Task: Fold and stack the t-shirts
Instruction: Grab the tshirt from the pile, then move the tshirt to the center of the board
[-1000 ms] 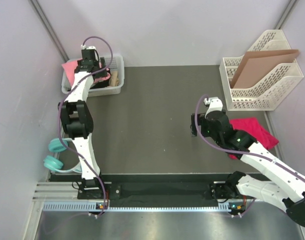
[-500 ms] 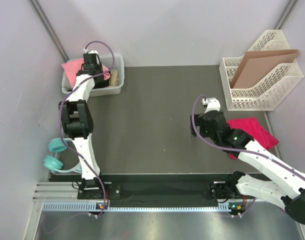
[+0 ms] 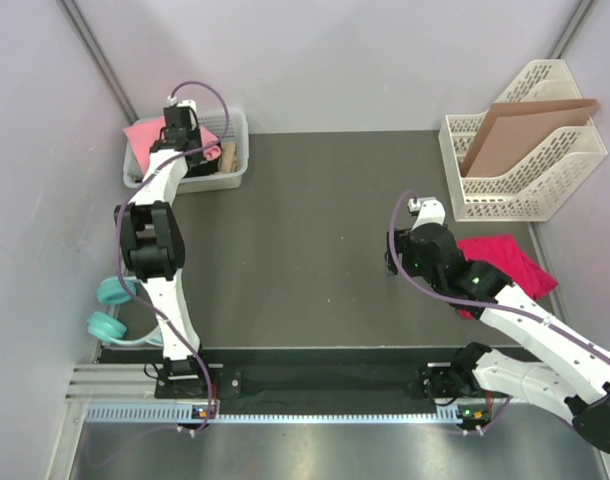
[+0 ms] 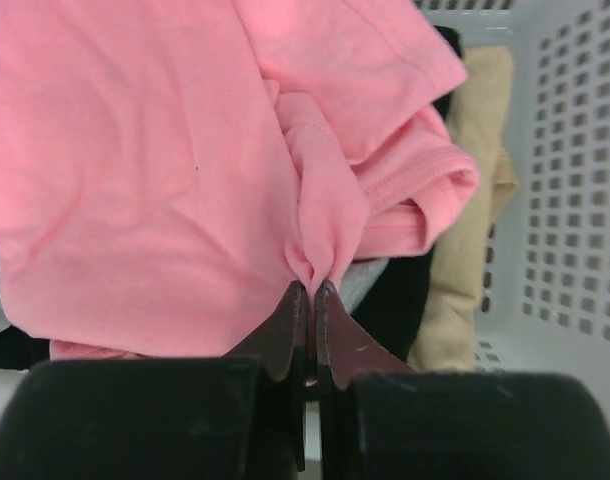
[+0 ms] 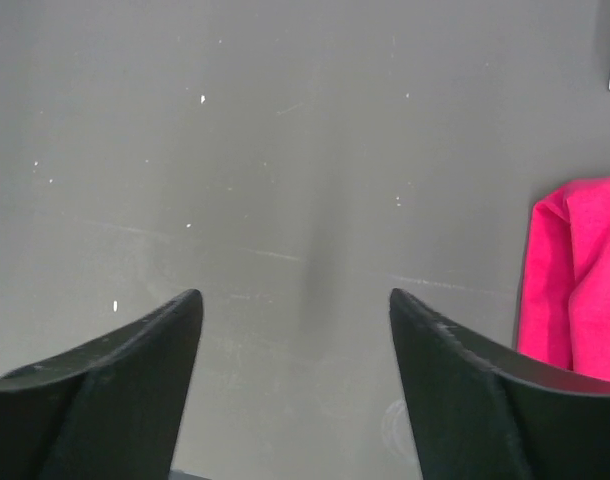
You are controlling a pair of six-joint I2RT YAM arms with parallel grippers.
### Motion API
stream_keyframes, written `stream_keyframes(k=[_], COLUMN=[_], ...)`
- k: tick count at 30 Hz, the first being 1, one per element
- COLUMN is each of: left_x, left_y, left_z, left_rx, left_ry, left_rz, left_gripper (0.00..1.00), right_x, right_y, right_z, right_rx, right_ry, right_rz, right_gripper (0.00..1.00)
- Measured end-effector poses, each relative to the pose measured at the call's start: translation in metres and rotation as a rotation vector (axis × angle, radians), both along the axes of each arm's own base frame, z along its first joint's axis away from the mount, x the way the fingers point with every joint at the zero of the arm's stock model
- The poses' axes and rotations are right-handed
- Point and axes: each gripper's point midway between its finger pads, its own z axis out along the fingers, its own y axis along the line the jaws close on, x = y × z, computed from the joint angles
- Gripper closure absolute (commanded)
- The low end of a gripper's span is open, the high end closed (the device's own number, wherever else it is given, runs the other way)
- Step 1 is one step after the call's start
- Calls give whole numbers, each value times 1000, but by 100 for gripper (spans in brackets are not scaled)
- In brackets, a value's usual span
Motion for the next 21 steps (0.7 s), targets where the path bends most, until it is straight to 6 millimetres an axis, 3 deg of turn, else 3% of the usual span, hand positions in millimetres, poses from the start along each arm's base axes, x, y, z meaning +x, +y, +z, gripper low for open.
stream_keyframes(k=[3,5,6,8,11,12,15,18,21], left_x=[-10,-20,-28,-50,-109,-130,-220,-281,-312], left_y=[-8,-16,-23,-38,-91,-109,-175,-205,-224], left_z=[24,61,88,160,273,300,377,394,377], left_rx=[-22,-41,-49,-50,-44,-51,-109,-163,-221], left_ry=[-28,-86,-130,-262,-480,-535,-693,-723,-654], left_rz=[-46,-83,-108,-160,-303,-360,-606,-763,-880], left_gripper=[100,100,100,100,100,100,100,100,100], right_x=[0,-1,-1,-2,-1,-1,-1,-2,-4], right_y=[0,-1,-2,-2,-5,-6,-11,-17,-22], right_z=[0,-2,-2,-2,2,3,7,9,11], right_rx=[-1,-6,-9,-11,-16,-18,-30,-47,-58], right_ry=[0,4,5,1,-14,-19,-39,-47,-56], right_rz=[-1,-1,-1,-1,-5,-7,-19,-30,-41], right_gripper=[11,3,2,0,0,0,0,0,0])
